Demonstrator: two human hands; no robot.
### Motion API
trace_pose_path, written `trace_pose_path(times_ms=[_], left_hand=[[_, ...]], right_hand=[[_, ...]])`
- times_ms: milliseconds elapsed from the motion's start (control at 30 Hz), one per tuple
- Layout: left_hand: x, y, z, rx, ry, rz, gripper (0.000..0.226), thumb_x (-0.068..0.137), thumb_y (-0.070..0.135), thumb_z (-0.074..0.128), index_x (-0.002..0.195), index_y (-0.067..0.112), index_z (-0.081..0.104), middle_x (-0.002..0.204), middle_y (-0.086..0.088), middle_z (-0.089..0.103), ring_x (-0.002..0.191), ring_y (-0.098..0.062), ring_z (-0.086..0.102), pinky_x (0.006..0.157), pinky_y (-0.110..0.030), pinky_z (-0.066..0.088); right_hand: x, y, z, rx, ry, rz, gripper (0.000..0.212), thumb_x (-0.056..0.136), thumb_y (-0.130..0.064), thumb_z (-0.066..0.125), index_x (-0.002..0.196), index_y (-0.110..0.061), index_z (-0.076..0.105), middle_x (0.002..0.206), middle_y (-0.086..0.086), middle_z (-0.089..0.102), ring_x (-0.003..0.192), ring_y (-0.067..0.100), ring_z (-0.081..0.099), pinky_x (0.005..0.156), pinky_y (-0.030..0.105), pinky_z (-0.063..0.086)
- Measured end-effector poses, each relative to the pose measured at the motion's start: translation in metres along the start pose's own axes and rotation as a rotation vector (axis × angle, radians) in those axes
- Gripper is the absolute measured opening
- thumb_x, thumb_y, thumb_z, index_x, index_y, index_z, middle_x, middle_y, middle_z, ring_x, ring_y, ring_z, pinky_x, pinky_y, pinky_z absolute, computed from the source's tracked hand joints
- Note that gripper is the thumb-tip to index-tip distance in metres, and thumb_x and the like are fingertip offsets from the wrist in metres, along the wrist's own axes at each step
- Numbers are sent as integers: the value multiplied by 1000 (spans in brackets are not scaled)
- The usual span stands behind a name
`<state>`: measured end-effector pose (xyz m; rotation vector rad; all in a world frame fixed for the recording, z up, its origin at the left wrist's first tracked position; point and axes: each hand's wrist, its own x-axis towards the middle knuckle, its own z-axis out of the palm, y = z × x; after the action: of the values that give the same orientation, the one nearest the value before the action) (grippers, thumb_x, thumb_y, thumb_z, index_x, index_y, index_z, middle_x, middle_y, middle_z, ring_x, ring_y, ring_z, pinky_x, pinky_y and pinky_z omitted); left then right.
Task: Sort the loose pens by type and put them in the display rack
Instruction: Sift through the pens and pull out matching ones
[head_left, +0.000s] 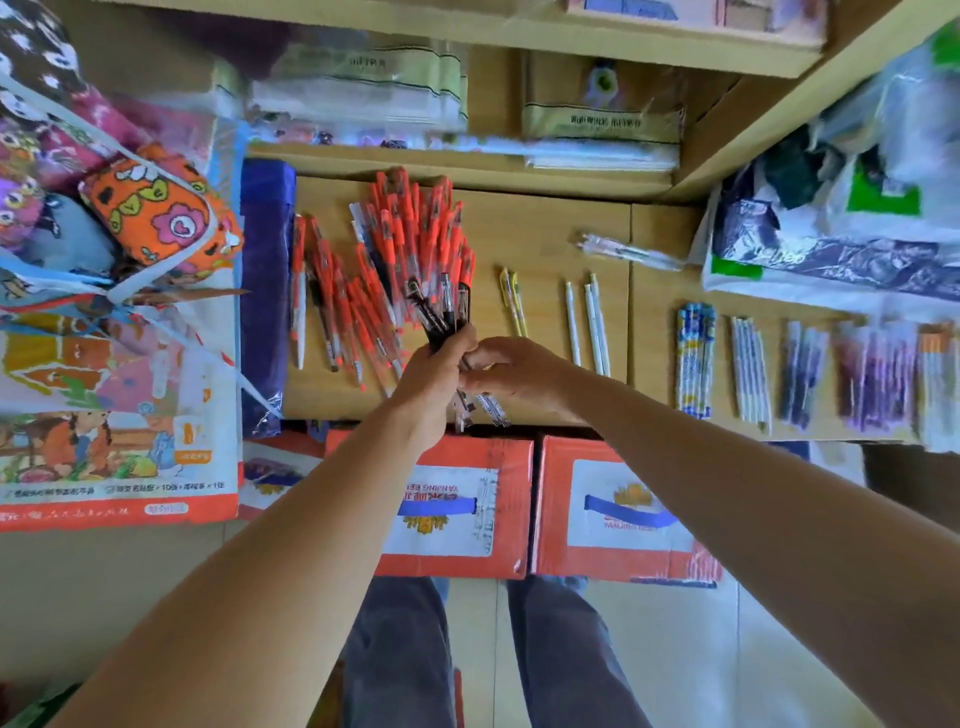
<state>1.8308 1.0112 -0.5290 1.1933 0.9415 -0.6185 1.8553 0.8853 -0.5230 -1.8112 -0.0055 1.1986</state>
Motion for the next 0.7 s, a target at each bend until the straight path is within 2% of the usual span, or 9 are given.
trace_pose_path(times_ms=[100,233,300,367,433,467,567,633,700], left_hand=[[9,2,12,-13,-68,-22,37,91,43,59,109,11,61,119,-3,65,112,-18,57,97,-28,39],[16,12,33,8,-100,7,46,92,41,57,130,14,54,112,5,58,105,-9,47,93,-23,30],[21,17,41,30,-100,14,42,91,41,59,125,17,57,110,5,61,103,-11,53,86,-23,38],[25,22,47,111,-106,13,40,90,43,60,118,14,59,97,-1,65,80,-15,59,66,-23,43],[30,25,52,168,-157,47,43,89,43,63,109,6,58,73,-6,58,54,-17,49,50,-22,44],[35,27,53,191,-179,92,44,87,45,64,103,5,57,69,-6,55,52,-16,49,51,-20,46],[55,36,47,457,-41,442,48,81,62,57,92,15,62,88,-1,64,80,-11,60,77,-25,47],[73,42,35,798,133,773,43,84,59,45,90,21,65,95,4,65,93,-11,60,88,-27,42],[89,49,22,1215,301,969,37,83,48,45,101,21,64,113,0,61,113,-23,52,98,-34,34]], right_hand=[[3,7,-12,56,5,15,42,88,-29,67,126,-11,60,127,0,63,117,11,56,103,28,39],[8,11,-24,188,-51,36,46,90,-32,64,133,-19,54,132,-4,60,125,10,50,106,29,32],[9,9,-33,189,-74,42,34,92,-29,62,124,-22,58,113,-7,67,111,8,56,96,26,37],[12,6,-41,151,-63,12,7,93,-22,58,97,-17,62,78,-7,66,80,9,60,82,26,43],[15,6,-49,165,-16,9,16,92,-17,52,78,-11,57,66,0,58,66,15,56,73,28,46],[17,5,-53,172,17,21,20,92,-14,50,74,-10,54,65,2,54,63,16,52,70,27,46],[25,7,-69,204,150,33,18,96,-7,45,80,-14,50,65,1,44,58,12,44,57,19,43],[34,11,-82,202,234,39,8,97,-5,44,94,-11,50,67,0,43,58,11,42,53,17,43],[44,16,-93,133,271,39,6,97,-8,45,101,-10,50,68,1,45,59,13,43,57,24,43]])
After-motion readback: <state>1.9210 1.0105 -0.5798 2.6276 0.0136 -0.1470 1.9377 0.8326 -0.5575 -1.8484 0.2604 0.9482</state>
